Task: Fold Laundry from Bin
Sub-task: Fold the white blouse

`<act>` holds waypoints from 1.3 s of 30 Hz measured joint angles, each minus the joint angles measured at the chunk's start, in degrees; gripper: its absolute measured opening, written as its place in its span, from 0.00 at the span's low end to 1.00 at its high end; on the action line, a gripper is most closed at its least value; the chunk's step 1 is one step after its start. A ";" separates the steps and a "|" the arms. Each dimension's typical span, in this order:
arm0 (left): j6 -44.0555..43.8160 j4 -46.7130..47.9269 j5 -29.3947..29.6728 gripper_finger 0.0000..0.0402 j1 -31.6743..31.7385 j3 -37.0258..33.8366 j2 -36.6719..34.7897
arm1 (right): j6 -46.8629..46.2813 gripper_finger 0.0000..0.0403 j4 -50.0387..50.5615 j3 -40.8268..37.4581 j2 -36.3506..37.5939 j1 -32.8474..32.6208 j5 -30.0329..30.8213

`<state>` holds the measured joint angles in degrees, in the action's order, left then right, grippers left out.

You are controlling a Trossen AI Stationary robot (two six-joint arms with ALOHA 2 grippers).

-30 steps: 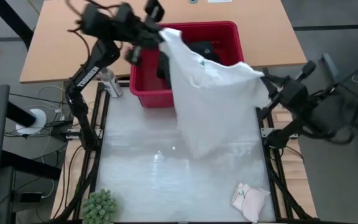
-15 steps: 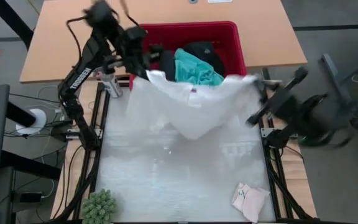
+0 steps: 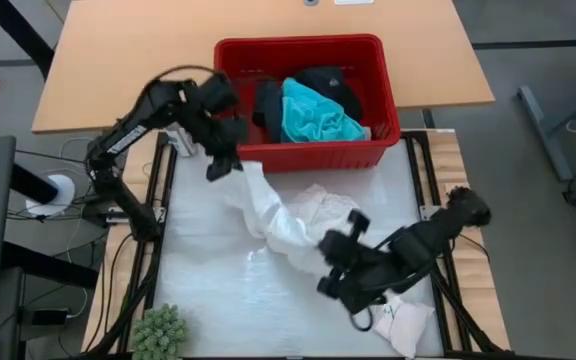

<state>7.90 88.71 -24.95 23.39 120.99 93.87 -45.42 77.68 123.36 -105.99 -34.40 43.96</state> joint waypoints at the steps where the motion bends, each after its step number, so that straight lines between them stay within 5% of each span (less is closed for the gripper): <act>1: -1.10 0.21 -0.85 0.00 -1.30 -2.02 -0.70 | -0.31 0.06 -0.63 0.06 -0.99 0.18 -2.80; 5: -2.90 0.45 -2.74 0.00 -7.97 -10.25 -1.49 | -2.47 0.14 -3.03 0.12 -3.31 0.36 -9.48; 15: -5.01 0.42 -2.43 0.17 -25.45 -26.56 -4.84 | -12.34 0.38 -2.47 0.21 -2.64 -3.95 -10.54; 21: -10.79 -4.20 -3.31 0.25 -28.51 -29.70 -5.77 | -14.29 0.48 6.23 0.21 -2.38 -1.97 0.12; 25: -12.36 -10.16 4.45 0.25 -28.41 -29.71 -6.72 | -18.36 0.50 11.40 -3.02 -1.07 4.80 1.73; 34: -27.34 -33.98 7.28 0.21 -24.32 -29.71 -14.70 | -38.74 0.50 10.60 -25.54 2.25 20.76 -18.75; 39: -33.70 -46.18 9.26 0.21 -22.31 -29.69 -21.53 | -35.42 0.53 6.76 -41.08 2.45 25.46 -27.35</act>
<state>-25.80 42.54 -15.69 1.08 91.30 72.34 -80.84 84.44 82.28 -103.54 -8.94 16.62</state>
